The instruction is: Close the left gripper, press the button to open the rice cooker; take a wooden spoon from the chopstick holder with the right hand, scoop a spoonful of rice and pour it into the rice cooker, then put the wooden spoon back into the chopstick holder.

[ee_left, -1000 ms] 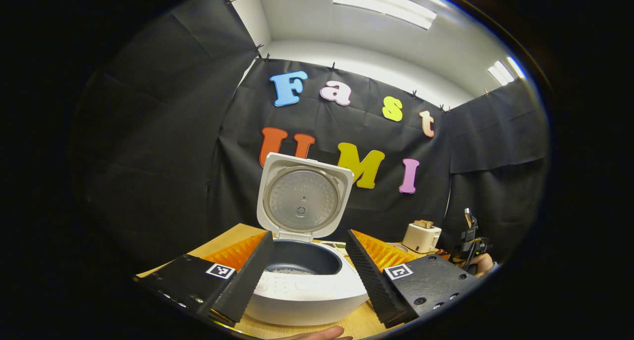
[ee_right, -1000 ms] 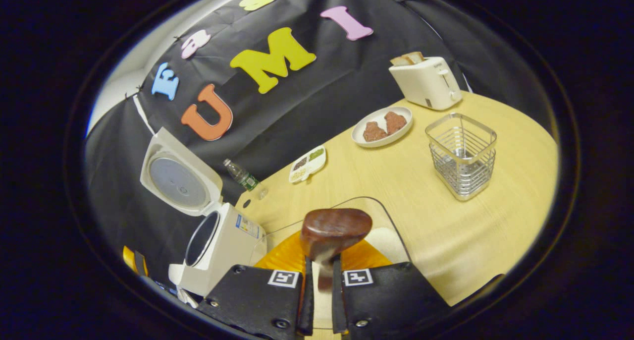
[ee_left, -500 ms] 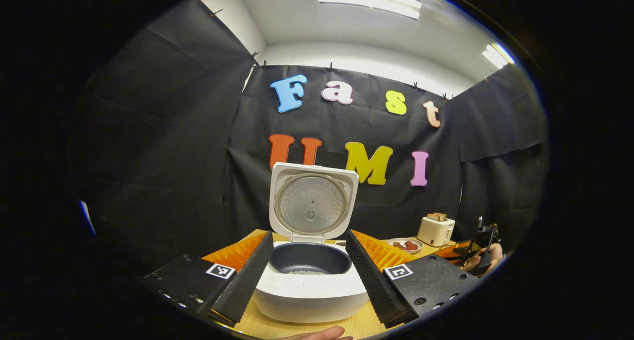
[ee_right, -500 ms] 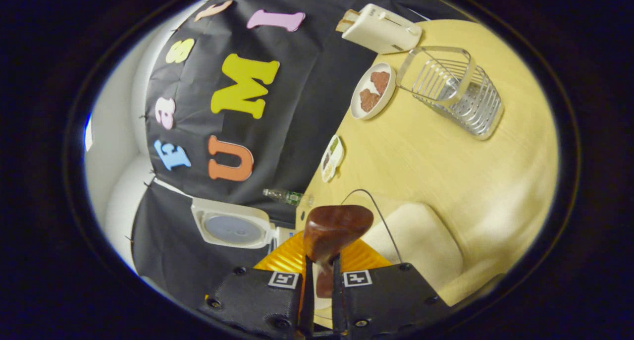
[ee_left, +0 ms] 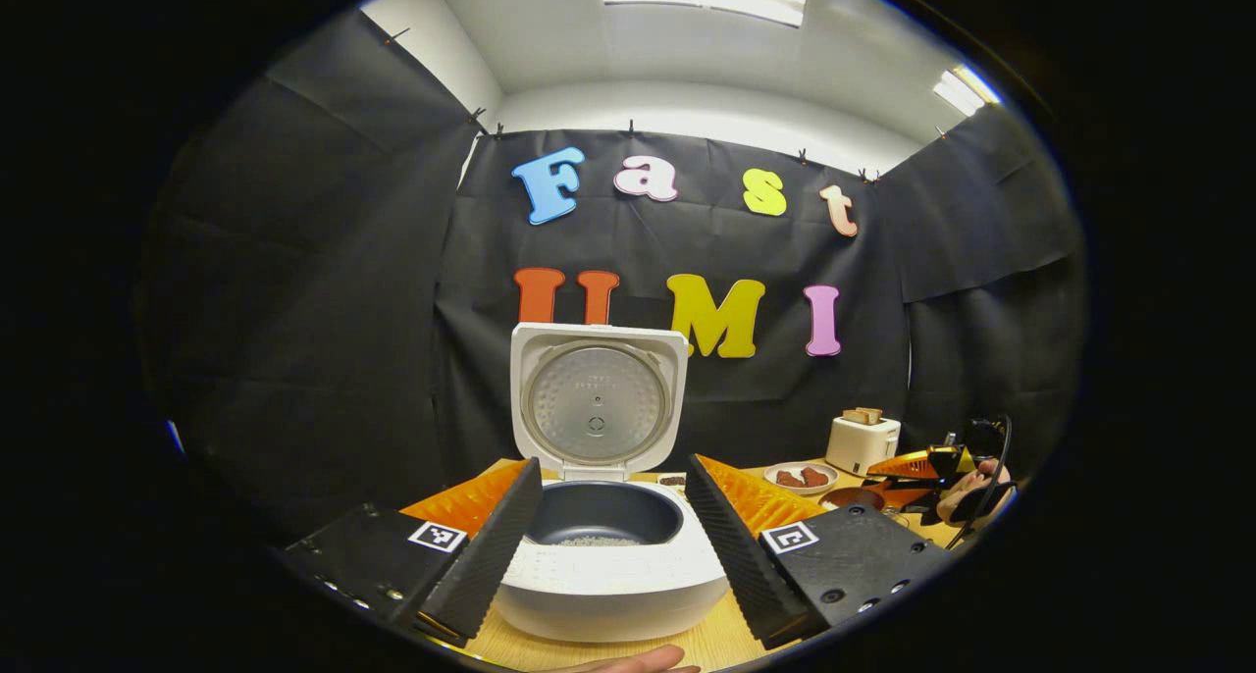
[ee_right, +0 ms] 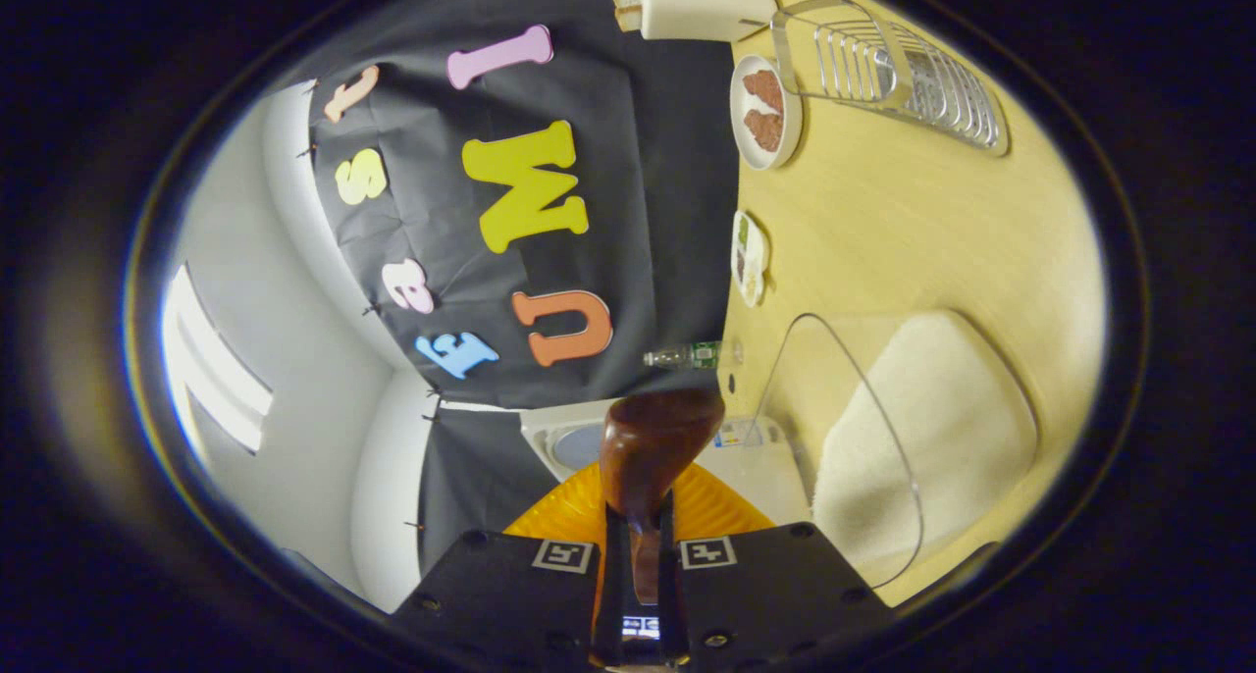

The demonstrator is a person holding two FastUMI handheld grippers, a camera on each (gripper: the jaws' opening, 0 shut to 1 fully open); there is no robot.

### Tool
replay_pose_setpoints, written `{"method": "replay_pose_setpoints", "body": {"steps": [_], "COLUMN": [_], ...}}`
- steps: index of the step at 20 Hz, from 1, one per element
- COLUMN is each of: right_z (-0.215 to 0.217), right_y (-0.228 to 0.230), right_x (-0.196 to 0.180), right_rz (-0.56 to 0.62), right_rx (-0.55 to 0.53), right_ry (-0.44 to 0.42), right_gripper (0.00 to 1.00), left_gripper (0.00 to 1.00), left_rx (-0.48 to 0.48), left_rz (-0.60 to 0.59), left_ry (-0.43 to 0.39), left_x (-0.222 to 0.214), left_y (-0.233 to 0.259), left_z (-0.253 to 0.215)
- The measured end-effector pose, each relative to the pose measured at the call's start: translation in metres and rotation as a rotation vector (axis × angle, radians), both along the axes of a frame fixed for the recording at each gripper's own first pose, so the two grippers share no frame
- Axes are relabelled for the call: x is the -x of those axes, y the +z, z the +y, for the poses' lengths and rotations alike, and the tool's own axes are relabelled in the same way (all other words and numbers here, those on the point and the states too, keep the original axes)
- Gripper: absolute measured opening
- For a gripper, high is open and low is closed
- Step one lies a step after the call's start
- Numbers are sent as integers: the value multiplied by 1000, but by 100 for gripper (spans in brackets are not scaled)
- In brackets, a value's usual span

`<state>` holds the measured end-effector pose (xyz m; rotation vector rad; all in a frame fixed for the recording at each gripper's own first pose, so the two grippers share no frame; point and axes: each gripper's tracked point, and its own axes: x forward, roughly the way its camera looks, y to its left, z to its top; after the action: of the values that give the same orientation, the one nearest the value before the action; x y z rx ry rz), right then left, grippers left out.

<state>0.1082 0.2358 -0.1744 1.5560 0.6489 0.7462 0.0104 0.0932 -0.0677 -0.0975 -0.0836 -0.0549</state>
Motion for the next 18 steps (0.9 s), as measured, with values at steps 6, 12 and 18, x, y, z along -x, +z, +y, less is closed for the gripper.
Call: {"method": "replay_pose_setpoints", "body": {"steps": [6, 12, 18], "right_z": [45, 117, 173], "right_y": [25, 67, 76], "right_x": [-8, -22, -44], "right_rz": [-79, -188, -227], "right_rx": [207, 312, 393], "right_ry": [-15, -1, 2], "right_gripper": [18, 18, 18], "left_gripper": [94, 94, 94], "left_rx": [32, 54, 75], "left_rz": [-25, -38, -34], "left_ry": [14, 49, 59], "left_x": [14, 33, 49], "left_y": [2, 4, 10], "left_z": [21, 54, 74]}}
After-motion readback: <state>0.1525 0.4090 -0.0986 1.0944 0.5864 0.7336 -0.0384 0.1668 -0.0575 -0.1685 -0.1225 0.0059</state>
